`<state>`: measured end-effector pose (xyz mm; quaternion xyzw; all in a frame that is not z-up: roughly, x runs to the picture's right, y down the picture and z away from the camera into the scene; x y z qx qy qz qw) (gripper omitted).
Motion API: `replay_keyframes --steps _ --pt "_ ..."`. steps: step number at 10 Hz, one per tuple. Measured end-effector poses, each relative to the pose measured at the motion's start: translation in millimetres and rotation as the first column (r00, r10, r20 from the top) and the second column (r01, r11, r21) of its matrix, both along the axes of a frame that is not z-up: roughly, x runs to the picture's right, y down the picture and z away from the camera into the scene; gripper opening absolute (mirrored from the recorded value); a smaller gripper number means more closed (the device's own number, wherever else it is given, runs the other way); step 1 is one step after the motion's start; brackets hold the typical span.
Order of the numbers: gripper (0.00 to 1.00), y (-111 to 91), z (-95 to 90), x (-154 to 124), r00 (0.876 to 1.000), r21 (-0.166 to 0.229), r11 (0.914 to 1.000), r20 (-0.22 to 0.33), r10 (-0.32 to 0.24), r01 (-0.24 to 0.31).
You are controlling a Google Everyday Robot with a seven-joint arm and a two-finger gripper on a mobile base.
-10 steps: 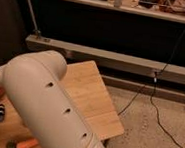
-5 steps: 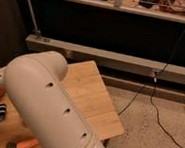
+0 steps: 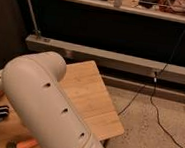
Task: Place the eraser on the white sponge
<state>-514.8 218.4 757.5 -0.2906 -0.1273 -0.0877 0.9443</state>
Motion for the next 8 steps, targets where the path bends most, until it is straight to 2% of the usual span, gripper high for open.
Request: replay_keyframes --steps 1,2,8 --pt "0.78 0.0 0.5 -0.8 1.000 0.002 1.0000 -0.005 -0.001 0.001" --pt "0.80 -0.5 -0.2 -3.0 1.000 0.004 1.0000 -0.005 0.002 -0.002" --pt "0.80 -16.5 -14.6 -10.7 1.000 0.023 0.9997 0.020 0.007 -0.007"
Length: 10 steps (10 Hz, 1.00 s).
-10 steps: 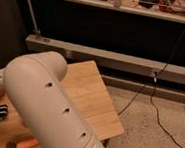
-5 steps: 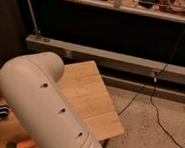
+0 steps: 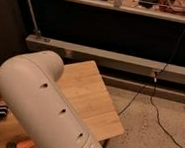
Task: Place the eraser on the white sponge
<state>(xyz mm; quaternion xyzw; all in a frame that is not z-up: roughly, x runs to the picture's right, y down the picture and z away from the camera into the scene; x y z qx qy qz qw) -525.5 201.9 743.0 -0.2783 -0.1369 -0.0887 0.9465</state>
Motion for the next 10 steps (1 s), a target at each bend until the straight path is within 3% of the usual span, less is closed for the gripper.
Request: replay_keyframes --steps 2,4,7,10 --pt "0.80 -9.9 -4.8 4.3 1.000 -0.005 0.9999 -0.002 0.015 -0.015" --pt "0.80 -32.4 -6.9 18.2 0.997 -0.009 0.9978 -0.029 0.065 -0.065" --pt "0.80 -81.0 -3.2 67.2 0.981 0.010 0.9874 -0.110 0.158 -0.158" --pt "0.80 -80.5 -5.5 68.6 0.980 0.003 0.9868 -0.113 0.162 -0.162"
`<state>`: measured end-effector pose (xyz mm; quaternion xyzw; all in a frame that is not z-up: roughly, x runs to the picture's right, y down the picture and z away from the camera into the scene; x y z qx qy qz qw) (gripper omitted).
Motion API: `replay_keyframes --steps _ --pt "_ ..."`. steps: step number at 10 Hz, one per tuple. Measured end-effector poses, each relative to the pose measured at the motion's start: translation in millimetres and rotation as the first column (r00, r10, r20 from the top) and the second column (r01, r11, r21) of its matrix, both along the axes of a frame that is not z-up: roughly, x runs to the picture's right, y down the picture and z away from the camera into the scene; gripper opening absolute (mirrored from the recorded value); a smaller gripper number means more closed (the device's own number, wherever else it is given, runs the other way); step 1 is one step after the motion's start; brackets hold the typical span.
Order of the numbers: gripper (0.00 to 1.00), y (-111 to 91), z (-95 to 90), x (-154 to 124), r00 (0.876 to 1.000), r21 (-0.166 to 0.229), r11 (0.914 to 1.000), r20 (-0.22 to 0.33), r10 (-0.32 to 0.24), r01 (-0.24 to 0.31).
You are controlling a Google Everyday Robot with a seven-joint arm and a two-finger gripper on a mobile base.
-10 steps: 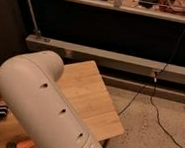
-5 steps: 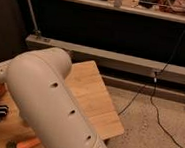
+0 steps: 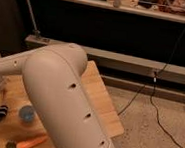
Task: Place the eraser on the white sponge
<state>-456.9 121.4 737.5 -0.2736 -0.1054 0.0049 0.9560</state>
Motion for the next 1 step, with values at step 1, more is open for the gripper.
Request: replay_keyframes --steps 1 --pt "0.80 -2.1 1.9 2.2 1.000 0.003 1.0000 -0.004 0.002 -0.002"
